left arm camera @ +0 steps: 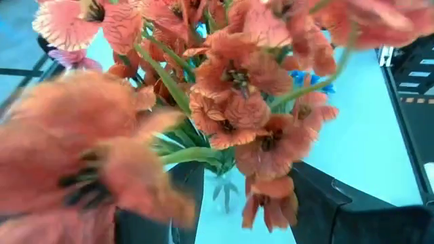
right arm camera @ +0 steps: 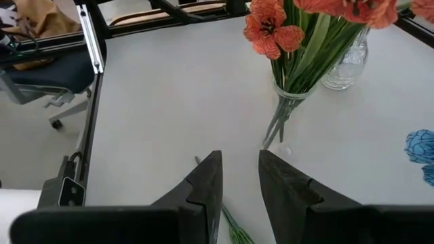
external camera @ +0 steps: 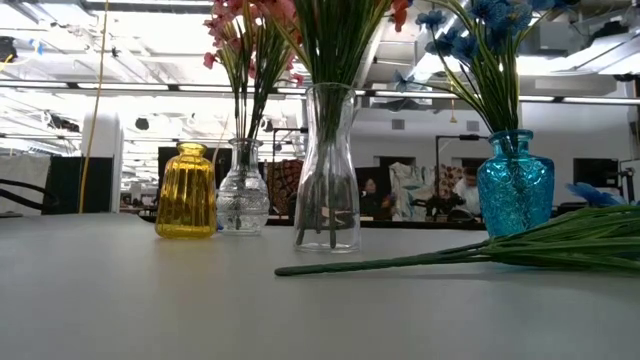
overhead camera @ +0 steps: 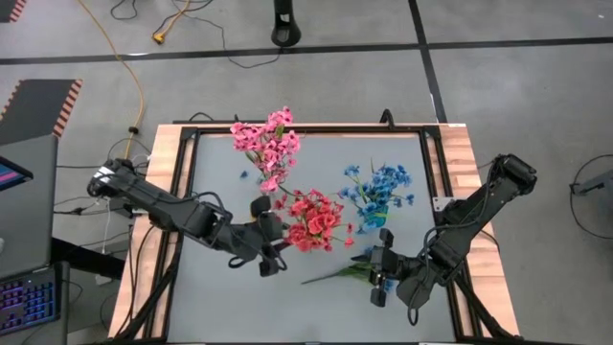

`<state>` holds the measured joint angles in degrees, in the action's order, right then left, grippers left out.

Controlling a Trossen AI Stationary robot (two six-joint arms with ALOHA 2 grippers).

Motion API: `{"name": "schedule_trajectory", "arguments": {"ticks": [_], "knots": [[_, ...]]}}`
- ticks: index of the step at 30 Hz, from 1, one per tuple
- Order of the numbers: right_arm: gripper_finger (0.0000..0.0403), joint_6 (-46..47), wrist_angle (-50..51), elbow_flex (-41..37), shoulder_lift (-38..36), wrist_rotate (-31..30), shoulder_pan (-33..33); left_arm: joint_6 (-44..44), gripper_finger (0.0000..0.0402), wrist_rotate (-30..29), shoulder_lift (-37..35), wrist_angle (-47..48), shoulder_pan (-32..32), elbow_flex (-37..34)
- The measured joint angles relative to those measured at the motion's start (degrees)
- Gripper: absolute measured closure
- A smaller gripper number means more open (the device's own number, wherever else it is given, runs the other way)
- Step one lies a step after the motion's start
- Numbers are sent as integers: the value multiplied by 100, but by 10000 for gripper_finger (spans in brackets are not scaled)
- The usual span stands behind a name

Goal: Sort flowers into vase by color
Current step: Put the red flowers into the bottom transparent vase, then put the blue flowers into the blue vase

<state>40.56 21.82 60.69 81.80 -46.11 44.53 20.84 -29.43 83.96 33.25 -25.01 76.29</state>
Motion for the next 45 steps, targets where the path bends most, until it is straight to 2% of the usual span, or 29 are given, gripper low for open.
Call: {"name": "schedule_trajectory", "arguments": {"ticks": [12,15,21,24,28,34,40,45], "knots": [[270,-43,-8,0,0,163,-7,655,235,-454,-56,819,-809,2],[242,-51,-7,0,0,283,-38,674,235,-642,-56,820,-1057,2],[159,-53,-11,0,0,509,-175,1001,235,-1102,-45,825,-1463,2],[138,-226,-11,0,0,823,-243,1124,235,-1325,-43,825,-1599,2],[133,-502,-11,0,0,1169,-271,1222,235,-1422,-43,823,-1660,2],[133,-505,-28,8,74,1193,-184,1283,235,-1451,-41,825,-1662,2],[133,-521,-110,11,732,1477,-149,1285,235,-1454,-39,816,-1662,2],[133,-522,-83,9,1322,1481,-203,1285,235,-1454,-39,808,-1662,2]]}}
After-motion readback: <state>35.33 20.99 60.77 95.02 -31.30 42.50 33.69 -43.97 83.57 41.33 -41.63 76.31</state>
